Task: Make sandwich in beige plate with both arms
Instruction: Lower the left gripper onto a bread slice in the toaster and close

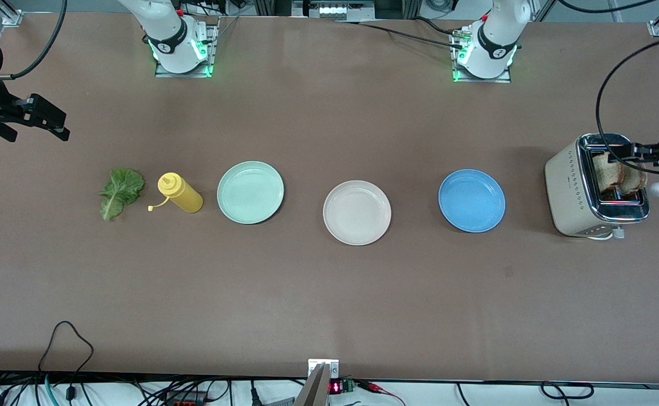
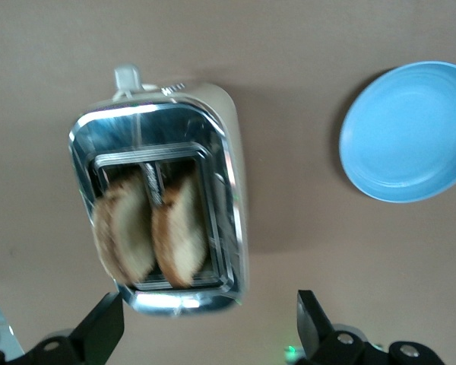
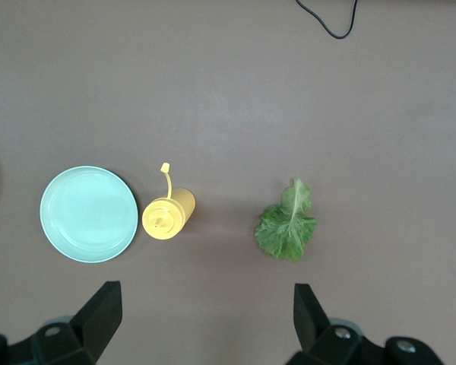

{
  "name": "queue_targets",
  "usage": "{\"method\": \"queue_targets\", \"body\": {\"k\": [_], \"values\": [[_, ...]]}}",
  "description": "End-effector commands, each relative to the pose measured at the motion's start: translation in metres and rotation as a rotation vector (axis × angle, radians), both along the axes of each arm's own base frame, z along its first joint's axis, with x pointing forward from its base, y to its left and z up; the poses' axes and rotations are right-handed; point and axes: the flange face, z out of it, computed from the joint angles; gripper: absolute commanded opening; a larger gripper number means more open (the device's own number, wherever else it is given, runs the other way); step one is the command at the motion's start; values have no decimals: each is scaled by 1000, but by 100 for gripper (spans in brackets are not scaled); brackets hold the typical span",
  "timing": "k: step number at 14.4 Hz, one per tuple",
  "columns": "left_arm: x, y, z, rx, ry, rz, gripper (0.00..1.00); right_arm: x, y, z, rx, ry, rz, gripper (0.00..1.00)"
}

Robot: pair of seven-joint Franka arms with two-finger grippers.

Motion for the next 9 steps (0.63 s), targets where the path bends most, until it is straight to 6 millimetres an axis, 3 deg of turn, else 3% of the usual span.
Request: {"method": "queue_targets", "body": {"k": [1,2,4,6,9], "values": [[-4,26,-24,-2,-25,-62,100,-1,-1,4,5,4,-1,100],[-5,28,-31,-2,-31,-62,100,-1,-1,4,5,5,-3,100],[-9,28,-46,-4,-34,-66,74,-1,0,3,5,7,-1,100],[-11,29,-52,-6,-31,-66,58,-2,-1,5,5,2,-3,100],[-19,33,-69,-14,-12,-59,57,-2,-1,5,5,2,-1,100]]}}
